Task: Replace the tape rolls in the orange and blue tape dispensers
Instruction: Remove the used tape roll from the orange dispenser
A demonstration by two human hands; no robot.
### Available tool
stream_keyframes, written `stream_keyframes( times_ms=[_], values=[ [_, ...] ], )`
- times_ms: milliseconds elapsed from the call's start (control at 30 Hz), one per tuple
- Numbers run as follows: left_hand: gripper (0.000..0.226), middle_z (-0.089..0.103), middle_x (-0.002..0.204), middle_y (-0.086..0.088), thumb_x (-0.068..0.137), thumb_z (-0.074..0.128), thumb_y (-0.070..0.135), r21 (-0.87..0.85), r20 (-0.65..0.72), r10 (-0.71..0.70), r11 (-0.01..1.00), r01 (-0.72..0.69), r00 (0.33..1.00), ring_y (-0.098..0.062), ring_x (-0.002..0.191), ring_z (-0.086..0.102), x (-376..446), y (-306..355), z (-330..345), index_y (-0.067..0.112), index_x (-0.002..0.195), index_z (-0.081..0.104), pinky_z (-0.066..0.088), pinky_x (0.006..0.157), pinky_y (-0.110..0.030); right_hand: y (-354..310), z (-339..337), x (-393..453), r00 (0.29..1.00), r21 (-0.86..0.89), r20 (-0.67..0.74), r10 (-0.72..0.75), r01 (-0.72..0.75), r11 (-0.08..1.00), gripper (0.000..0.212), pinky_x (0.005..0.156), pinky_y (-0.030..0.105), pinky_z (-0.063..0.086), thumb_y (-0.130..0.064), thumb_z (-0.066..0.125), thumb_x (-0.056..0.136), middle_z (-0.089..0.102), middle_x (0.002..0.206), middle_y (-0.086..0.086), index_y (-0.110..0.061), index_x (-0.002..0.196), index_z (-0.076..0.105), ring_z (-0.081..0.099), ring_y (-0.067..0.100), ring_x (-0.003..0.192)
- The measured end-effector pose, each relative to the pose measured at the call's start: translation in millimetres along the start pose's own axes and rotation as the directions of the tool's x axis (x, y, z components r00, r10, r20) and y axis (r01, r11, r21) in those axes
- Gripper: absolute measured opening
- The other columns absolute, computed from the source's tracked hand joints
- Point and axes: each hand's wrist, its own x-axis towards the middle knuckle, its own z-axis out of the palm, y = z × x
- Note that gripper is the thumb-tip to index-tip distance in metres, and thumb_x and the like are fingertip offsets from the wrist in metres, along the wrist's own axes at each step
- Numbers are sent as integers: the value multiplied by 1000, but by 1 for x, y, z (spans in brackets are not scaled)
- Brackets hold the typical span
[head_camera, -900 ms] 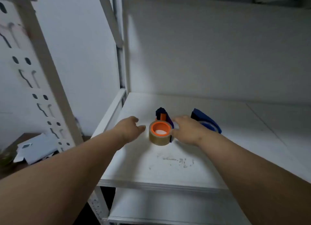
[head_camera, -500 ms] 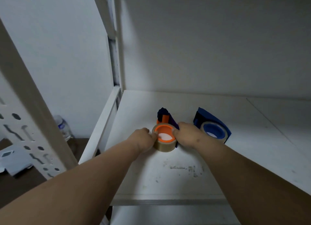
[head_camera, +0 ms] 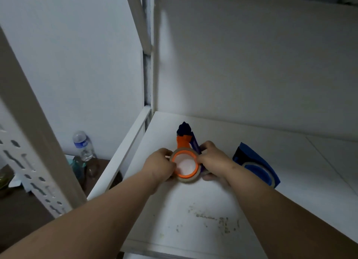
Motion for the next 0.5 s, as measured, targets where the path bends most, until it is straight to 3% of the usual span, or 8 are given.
stream_keyframes(
  times_ms=[133, 200, 267, 367, 433, 500],
  values=[
    [48, 66, 97, -6, 89, 56, 9, 59, -99, 54, 997, -49, 994, -27, 81, 72, -2, 2, -8, 12, 137, 55, 64, 73, -42, -5, -1, -2, 993, 66, 114, -15, 7, 998, 47, 52, 25, 56, -13, 53, 87, 63, 102, 13, -28, 129, 38, 65, 23, 76],
    [47, 65, 96, -4, 87, 59, 18, 9, -126, 44, 999, -43, 991, -26, 82, 68, -5, 4, -11, 14, 133, 57, 63, 74, -41, -4, -3, -1, 984, 193, 173, -42, 8, 981, 45, 66, 32, 60, -10, 55, 88, 65, 106, 14, -24, 129, 42, 68, 28, 87],
    [38, 65, 105, -10, 90, 59, 23, -121, -60, -29, 992, 22, 998, -26, 91, 65, -9, 9, -14, 17, 127, 60, 62, 73, -40, -2, -4, -1, 973, 289, 211, -94, 30, 957, 40, 77, 39, 59, -10, 57, 88, 67, 107, 12, -25, 124, 46, 69, 31, 91],
    [23, 65, 107, -12, 95, 57, 20, -254, 65, -88, 962, 102, 994, -30, 95, 64, -15, 12, -18, 18, 117, 63, 62, 77, -45, -3, -6, -1, 961, 279, 226, -160, 94, 956, 38, 68, 30, 54, -15, 56, 91, 69, 99, 6, -32, 124, 49, 67, 24, 79],
    [17, 65, 98, -10, 96, 56, 18, -275, 56, -60, 959, 73, 997, -27, 89, 61, -15, 10, -25, 20, 110, 65, 60, 74, -41, -3, -13, -2, 955, 240, 228, -189, 133, 962, 38, 60, 25, 47, -18, 55, 92, 68, 93, 4, -31, 128, 50, 59, 20, 71],
    [16, 65, 96, -6, 96, 58, 17, -279, 36, -28, 960, 37, 999, -23, 86, 58, -15, 10, -34, 22, 107, 68, 55, 67, -35, 1, -26, 0, 952, 228, 234, -199, 145, 963, 39, 65, 28, 43, -15, 51, 94, 67, 97, 6, -28, 131, 49, 57, 22, 77]
  ],
)
